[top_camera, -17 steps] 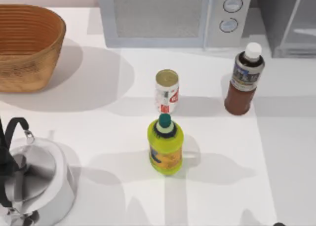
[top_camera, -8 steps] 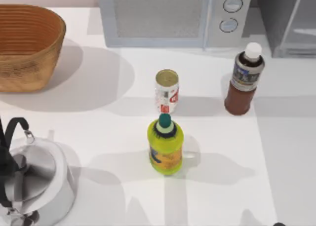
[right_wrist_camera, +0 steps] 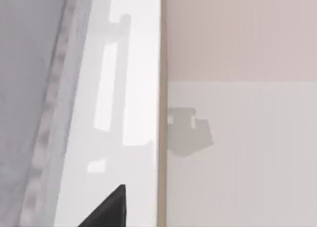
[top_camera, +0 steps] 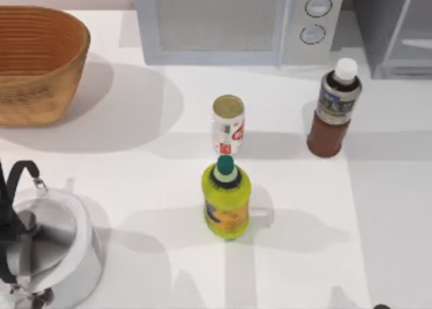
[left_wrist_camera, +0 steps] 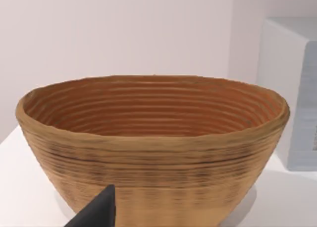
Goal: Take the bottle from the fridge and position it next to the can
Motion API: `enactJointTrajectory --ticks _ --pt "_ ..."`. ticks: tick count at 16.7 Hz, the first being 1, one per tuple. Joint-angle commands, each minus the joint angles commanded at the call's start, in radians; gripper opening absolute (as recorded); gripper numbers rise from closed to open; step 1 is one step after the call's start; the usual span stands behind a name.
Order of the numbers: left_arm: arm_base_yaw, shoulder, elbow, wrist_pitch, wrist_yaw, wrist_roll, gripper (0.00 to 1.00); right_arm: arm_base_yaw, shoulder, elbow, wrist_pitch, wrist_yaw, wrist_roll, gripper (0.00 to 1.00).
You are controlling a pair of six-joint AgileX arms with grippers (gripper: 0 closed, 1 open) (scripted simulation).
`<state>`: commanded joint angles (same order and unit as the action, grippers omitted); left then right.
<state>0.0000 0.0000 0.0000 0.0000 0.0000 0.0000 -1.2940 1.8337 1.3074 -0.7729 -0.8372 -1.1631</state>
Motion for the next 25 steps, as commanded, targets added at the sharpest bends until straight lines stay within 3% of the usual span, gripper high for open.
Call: enactJointTrajectory --ticks 4,7,16,20,25 --pt "0.000 0.000 0.000 0.000 0.000 0.000 1.00 0.209 -0.001 -0.007 0.289 0.052 0.338 1.00" --pt "0.000 0.000 0.000 0.000 0.000 0.000 1.00 0.321 -0.003 -0.011 0.433 0.080 0.486 1.00" --pt "0.000 0.000 0.000 0.000 0.000 0.000 1.00 0.366 -0.015 -0.023 0.494 0.101 0.547 1.00" --pt "0.000 0.000 0.000 0.000 0.000 0.000 1.00 0.514 -0.047 -0.069 0.556 0.224 0.659 1.00" --pt "0.000 0.000 0.000 0.000 0.000 0.000 1.00 0.893 -0.118 -0.175 0.681 0.495 0.889 1.00"
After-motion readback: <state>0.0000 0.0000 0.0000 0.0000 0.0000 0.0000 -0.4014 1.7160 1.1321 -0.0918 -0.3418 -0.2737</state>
